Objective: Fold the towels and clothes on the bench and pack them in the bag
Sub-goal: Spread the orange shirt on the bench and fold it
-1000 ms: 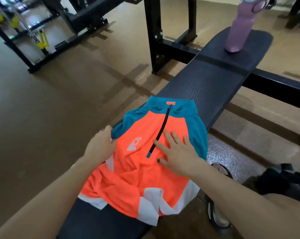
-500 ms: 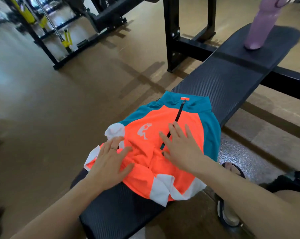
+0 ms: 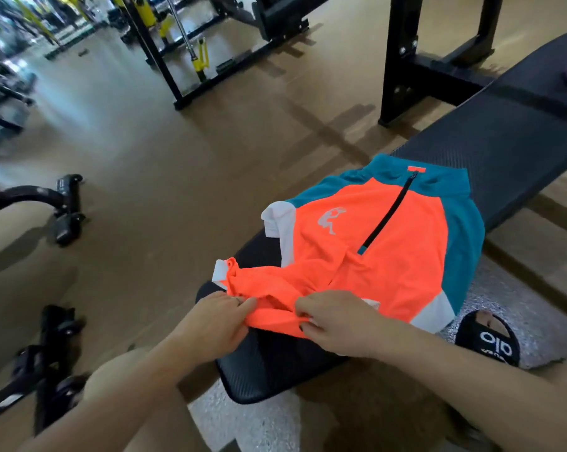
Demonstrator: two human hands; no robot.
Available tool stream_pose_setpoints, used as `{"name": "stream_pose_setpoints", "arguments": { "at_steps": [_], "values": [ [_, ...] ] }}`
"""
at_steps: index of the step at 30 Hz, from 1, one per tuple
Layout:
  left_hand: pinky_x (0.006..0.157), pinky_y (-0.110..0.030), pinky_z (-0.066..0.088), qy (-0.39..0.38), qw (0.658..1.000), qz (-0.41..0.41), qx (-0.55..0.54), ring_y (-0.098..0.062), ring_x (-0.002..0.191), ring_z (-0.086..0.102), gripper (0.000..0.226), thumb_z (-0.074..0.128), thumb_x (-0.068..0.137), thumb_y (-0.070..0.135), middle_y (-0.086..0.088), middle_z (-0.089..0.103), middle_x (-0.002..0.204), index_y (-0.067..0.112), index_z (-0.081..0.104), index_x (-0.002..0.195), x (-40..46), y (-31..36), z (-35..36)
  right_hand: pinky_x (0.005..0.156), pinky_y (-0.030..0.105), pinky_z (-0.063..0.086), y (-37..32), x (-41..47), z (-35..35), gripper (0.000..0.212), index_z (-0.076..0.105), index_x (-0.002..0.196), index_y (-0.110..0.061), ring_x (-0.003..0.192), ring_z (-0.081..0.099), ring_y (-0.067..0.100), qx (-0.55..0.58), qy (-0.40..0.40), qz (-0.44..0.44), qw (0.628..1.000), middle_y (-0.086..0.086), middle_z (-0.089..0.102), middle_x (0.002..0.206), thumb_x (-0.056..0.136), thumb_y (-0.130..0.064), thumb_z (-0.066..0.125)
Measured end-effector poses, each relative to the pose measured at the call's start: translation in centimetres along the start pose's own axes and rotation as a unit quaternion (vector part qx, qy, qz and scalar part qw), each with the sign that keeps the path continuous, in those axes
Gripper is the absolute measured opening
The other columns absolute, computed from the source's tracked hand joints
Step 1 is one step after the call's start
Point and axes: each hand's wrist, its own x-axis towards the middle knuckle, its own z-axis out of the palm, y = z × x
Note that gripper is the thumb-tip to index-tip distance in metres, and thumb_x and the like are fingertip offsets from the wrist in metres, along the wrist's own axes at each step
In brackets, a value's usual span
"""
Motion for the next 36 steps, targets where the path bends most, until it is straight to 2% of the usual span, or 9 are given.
{"name": "stream_pose_setpoints", "arguments": {
  "at_steps": [5,9,13,15,18,21,25,29,36],
  "values": [
    [0.054,-0.031,0.048,-0.047,0.997,-0.011,-0.065,-0.021,0.064,0.063,0.026,0.054,0.085,0.038,0.010,0.066,0.083,0.031,0.051,0.110,-5.2,0.3,-0.2,0.078,0.038,0.045,-4.3,-1.7,1.8,0.015,0.057,0.106,-0.024,0.092,0.057,0.019,0.092,-0.064,-0.025,0.993,-0.002,0.063,0.101,0.092,-0.030,0.053],
    [0.076,-0.033,0.050,-0.177,0.968,-0.048,-0.168,-0.017,0.084,0.060,0.029,0.039,0.095,0.047,0.009,0.064,0.099,0.042,0.047,0.122,-8.2,1.0,-1.3,0.076,0.039,0.043,-7.5,-3.5,4.8,0.020,0.054,0.106,-0.019,0.093,0.054,0.024,0.076,-0.159,-0.074,0.982,0.003,0.058,0.103,0.085,-0.021,0.055],
    [0.092,-0.037,0.050,-0.122,0.949,-0.185,-0.223,-0.016,0.100,0.061,0.037,0.038,0.099,0.046,0.017,0.052,0.116,0.039,0.043,0.134,-7.9,-0.1,-0.7,0.077,0.043,0.044,-8.6,-4.2,6.8,0.031,0.055,0.113,-0.019,0.096,0.056,0.027,0.071,-0.104,0.004,0.992,0.003,0.054,0.105,0.084,-0.030,0.049],
    [0.095,-0.040,0.050,-0.041,0.936,-0.254,-0.241,-0.024,0.110,0.060,0.057,0.054,0.096,0.034,0.004,0.045,0.133,0.030,0.034,0.149,-6.4,-1.1,0.6,0.083,0.041,0.045,-8.1,-3.8,7.3,0.046,0.052,0.128,-0.021,0.103,0.055,0.027,0.018,-0.052,0.053,0.997,0.003,0.052,0.113,0.083,-0.033,0.051],
    [0.107,-0.046,0.043,-0.042,0.903,-0.340,-0.260,-0.036,0.132,0.047,0.082,0.064,0.092,0.038,-0.014,0.036,0.151,0.021,0.020,0.159,-3.8,-2.2,2.4,0.093,0.043,0.046,-8.1,-2.7,8.1,0.062,0.044,0.141,-0.019,0.113,0.051,0.030,-0.073,-0.033,0.108,0.991,0.007,0.050,0.127,0.084,-0.042,0.051],
    [0.106,-0.048,0.042,-0.063,0.878,-0.372,-0.293,-0.038,0.131,0.045,0.065,0.063,0.093,0.039,-0.016,0.043,0.142,0.015,0.038,0.148,-2.5,-3.3,4.1,0.089,0.047,0.048,-8.5,-1.5,8.9,0.065,0.050,0.135,-0.018,0.108,0.053,0.033,-0.108,-0.013,0.122,0.987,0.008,0.053,0.121,0.080,-0.050,0.034],
    [0.075,-0.039,0.047,-0.057,0.920,-0.314,-0.226,-0.029,0.098,0.058,0.009,0.053,0.089,0.021,-0.001,0.052,0.096,0.016,0.050,0.095,-2.6,-4.7,4.5,0.092,0.044,0.045,-7.6,0.4,7.9,0.052,0.053,0.134,-0.019,0.110,0.052,0.030,-0.085,0.018,0.165,0.982,0.006,0.054,0.118,0.089,-0.043,0.044],
    [0.055,-0.033,0.034,-0.117,0.928,-0.289,-0.203,-0.020,0.073,0.055,0.010,0.053,0.083,0.023,0.003,0.055,0.083,0.018,0.050,0.090,-3.4,-6.1,4.1,0.096,0.041,0.044,-5.2,3.0,5.2,0.047,0.053,0.135,-0.017,0.112,0.053,0.031,-0.084,0.061,0.195,0.975,0.008,0.056,0.120,0.092,-0.033,0.058],
    [0.076,-0.040,0.046,-0.043,0.889,-0.395,-0.228,-0.036,0.102,0.059,0.028,0.055,0.082,0.017,-0.008,0.050,0.110,0.015,0.041,0.106,-3.5,-10.0,4.5,0.105,0.045,0.040,-1.0,9.3,0.7,0.058,0.041,0.148,-0.019,0.128,0.046,0.034,-0.097,0.054,0.241,0.964,0.011,0.050,0.139,0.093,-0.030,0.058]
  ]
}}
